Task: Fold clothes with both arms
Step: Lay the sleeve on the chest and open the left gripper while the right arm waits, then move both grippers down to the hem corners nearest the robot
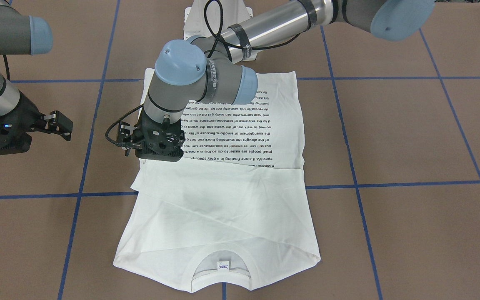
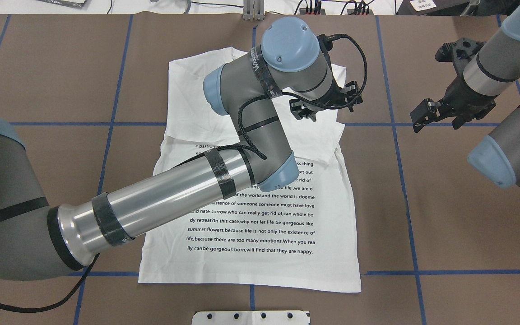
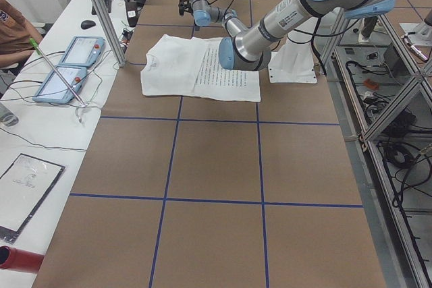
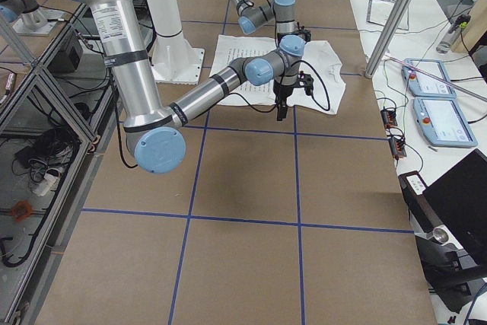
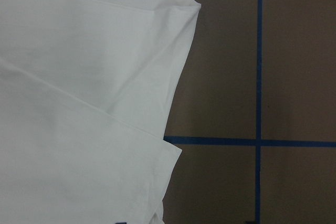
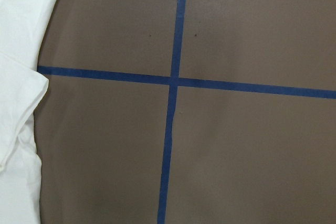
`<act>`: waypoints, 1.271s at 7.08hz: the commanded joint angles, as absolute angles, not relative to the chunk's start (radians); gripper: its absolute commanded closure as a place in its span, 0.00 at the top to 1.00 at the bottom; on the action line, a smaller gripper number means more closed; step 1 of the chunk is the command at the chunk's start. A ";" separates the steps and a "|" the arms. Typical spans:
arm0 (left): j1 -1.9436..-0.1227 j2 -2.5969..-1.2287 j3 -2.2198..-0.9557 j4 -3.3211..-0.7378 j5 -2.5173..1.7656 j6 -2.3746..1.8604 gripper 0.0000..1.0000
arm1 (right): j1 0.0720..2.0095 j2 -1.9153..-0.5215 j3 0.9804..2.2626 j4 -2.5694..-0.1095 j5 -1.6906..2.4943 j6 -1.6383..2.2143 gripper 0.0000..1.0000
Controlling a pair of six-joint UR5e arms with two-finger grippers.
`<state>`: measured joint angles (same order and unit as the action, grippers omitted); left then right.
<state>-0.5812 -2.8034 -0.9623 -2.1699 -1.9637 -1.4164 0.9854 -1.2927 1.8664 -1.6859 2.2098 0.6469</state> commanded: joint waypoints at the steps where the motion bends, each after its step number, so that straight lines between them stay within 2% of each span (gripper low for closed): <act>1: -0.584 -2.796 -0.976 -2.110 -1.970 -1.411 1.00 | 0.985 -1.289 1.894 -1.686 2.217 0.652 1.00; 2: -0.586 -2.760 -1.049 -2.023 -1.971 -1.363 1.00 | 0.973 -1.292 1.929 -1.684 2.217 0.707 1.00; 3: -0.586 -2.669 -1.180 -1.943 -1.971 -1.327 1.00 | 0.921 -1.302 1.984 -1.683 2.211 0.791 1.00; 5: -0.594 -2.393 -1.582 -1.696 -1.970 -1.149 1.00 | 0.765 -1.305 2.092 -1.622 2.102 1.057 1.00; 6: -0.598 -2.232 -1.764 -1.653 -1.970 -1.090 1.00 | 0.676 -1.331 2.103 -1.541 2.051 1.186 1.00; 8: -0.603 -1.940 -2.045 -1.614 -1.967 -1.078 1.00 | 0.467 -1.388 2.160 -1.508 1.889 1.335 1.00; 9: -0.604 -1.834 -2.127 -1.608 -1.962 -1.078 1.00 | 0.357 -1.390 2.160 -1.509 1.791 1.407 1.00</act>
<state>-0.6018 -1.9821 -1.9984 -1.6257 -1.9658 -1.0840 0.4866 -1.3783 2.1484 -1.5153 1.8947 1.3169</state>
